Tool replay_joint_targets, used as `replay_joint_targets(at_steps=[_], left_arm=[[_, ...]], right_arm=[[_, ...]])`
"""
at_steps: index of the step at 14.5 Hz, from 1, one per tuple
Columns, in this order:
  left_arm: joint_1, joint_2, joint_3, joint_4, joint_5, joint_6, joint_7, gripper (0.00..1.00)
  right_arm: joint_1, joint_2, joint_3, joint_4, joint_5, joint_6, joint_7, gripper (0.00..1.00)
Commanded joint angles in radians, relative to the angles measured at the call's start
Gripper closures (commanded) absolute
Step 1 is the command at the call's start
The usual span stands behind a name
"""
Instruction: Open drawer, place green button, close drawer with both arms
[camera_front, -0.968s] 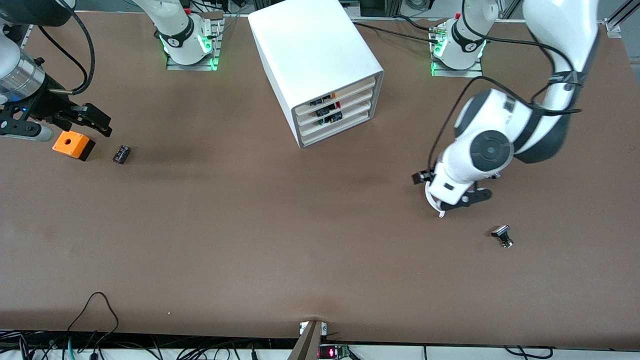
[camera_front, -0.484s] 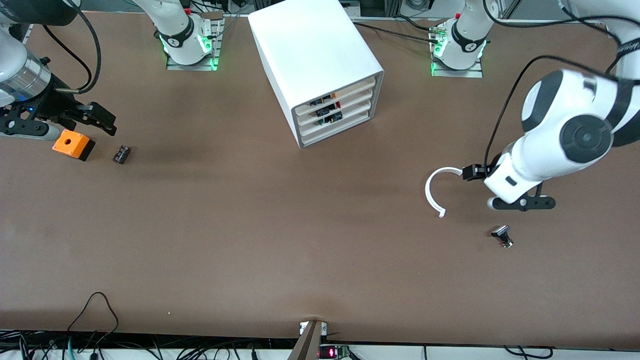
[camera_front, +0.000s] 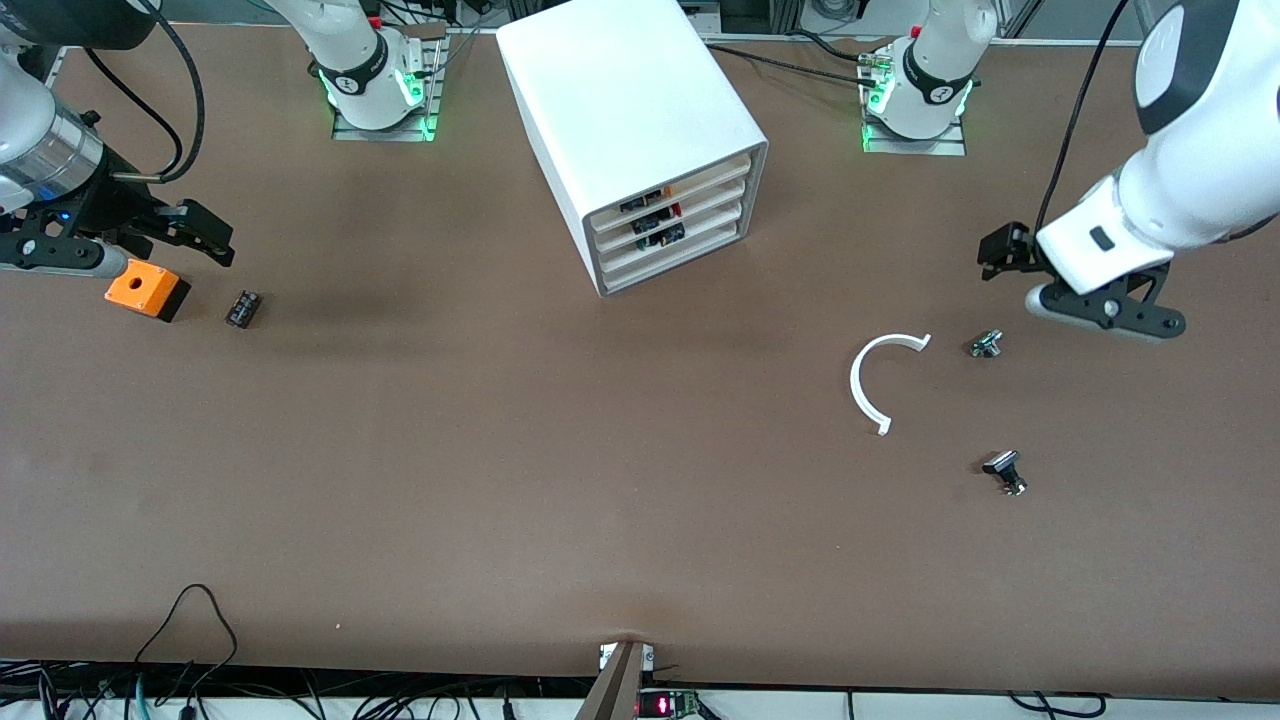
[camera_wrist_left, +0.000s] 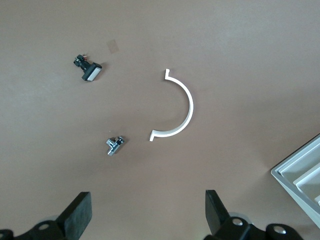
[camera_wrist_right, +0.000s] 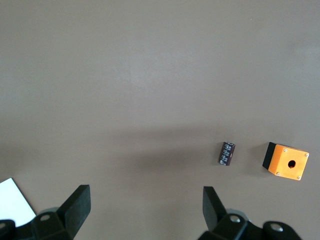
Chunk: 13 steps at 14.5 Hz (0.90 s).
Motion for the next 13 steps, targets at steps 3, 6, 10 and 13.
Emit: replay_joint_targets(at_steps=[3,6,10,13], left_arm=[[-0.114,-0.054,0.186,-0.043,-0.020,0.061,0.046,0.00],[-0.107,-0.097,0.192,-0.075,-0.014,0.061,0.043,0.00],[-0.095,-0.107,0.194,-0.081,-0.014,0.060,0.040,0.00],[-0.098,-0.088,0.195,-0.073,-0.014,0.063,0.029,0.00]], right_arm=[[-0.018,-0.013,0.008,0.028,0.004,-0.016,-0.065,0.01],[-0.016,-0.007,0.008,0.046,0.007,-0.014,-0.067,0.01],[-0.016,-0.001,0.009,0.054,0.009,-0.016,-0.064,0.01],[-0.016,0.001,0.009,0.057,0.009,-0.016,-0.065,0.01]])
